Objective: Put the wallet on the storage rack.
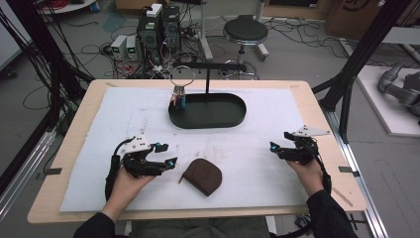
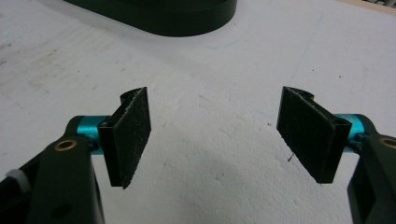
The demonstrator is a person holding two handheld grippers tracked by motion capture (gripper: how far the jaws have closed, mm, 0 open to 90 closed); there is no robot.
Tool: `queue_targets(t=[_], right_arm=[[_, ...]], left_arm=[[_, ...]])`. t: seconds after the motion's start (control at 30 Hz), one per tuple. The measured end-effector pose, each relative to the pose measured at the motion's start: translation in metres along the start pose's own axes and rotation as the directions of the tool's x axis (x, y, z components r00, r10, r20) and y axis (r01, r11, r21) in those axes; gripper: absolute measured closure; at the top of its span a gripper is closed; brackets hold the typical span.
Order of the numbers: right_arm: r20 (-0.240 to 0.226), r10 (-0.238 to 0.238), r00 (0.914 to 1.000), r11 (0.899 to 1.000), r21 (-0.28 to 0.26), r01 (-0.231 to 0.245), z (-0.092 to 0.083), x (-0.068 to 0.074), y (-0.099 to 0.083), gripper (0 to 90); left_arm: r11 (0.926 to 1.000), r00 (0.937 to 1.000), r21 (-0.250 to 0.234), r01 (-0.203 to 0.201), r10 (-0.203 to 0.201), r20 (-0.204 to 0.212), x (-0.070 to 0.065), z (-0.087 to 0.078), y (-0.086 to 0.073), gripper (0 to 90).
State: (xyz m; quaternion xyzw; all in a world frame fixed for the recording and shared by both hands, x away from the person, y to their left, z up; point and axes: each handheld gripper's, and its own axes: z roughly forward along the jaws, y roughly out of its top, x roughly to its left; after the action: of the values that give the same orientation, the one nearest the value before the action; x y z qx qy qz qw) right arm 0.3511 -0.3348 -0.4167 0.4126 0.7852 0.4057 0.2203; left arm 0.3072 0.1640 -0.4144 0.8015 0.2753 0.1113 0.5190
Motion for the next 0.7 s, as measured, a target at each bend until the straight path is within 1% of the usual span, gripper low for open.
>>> queue_targets(t=[0.1,0.23,0.37,0.57,0.6,0.7], right_arm=[[0.0,0.0,1.0,1.0,-0.001,0.0,0.0,0.0,0.0,26.7],[-0.001,0.0,1.0,1.0,0.0,0.0,0.0,0.0,0.0,26.7],[0.0,-0.001,1.0,1.0,0.0,0.001,0.0,0.0,0.0,26.7],[0.002,-0.002,1.0,1.0,0.001,0.002,0.001,0.0,0.0,26.8],[0.003,-0.002,1.0,1.0,0.001,0.002,0.001,0.0,0.0,26.7],[0.004,-0.004,1.0,1.0,0.002,0.004,0.001,0.0,0.0,26.8]], left_arm=[[0.9998,0.9998,0.02,0.005,-0.006,0.02,-0.003,0.006,-0.001,39.9],[0.9989,0.9991,0.047,-0.004,0.002,0.043,-0.008,0.013,-0.001,43.2],[0.9969,0.9982,0.079,-0.001,-0.003,0.06,-0.01,0.019,-0.003,46.9],[0.9916,0.9938,0.121,0.045,-0.057,0.095,-0.01,0.029,-0.005,50.9],[0.9905,0.9936,0.129,0.045,-0.058,0.097,-0.011,0.03,-0.005,52.4],[0.9877,0.993,0.146,0.058,-0.072,0.093,-0.011,0.036,-0.005,52.8]])
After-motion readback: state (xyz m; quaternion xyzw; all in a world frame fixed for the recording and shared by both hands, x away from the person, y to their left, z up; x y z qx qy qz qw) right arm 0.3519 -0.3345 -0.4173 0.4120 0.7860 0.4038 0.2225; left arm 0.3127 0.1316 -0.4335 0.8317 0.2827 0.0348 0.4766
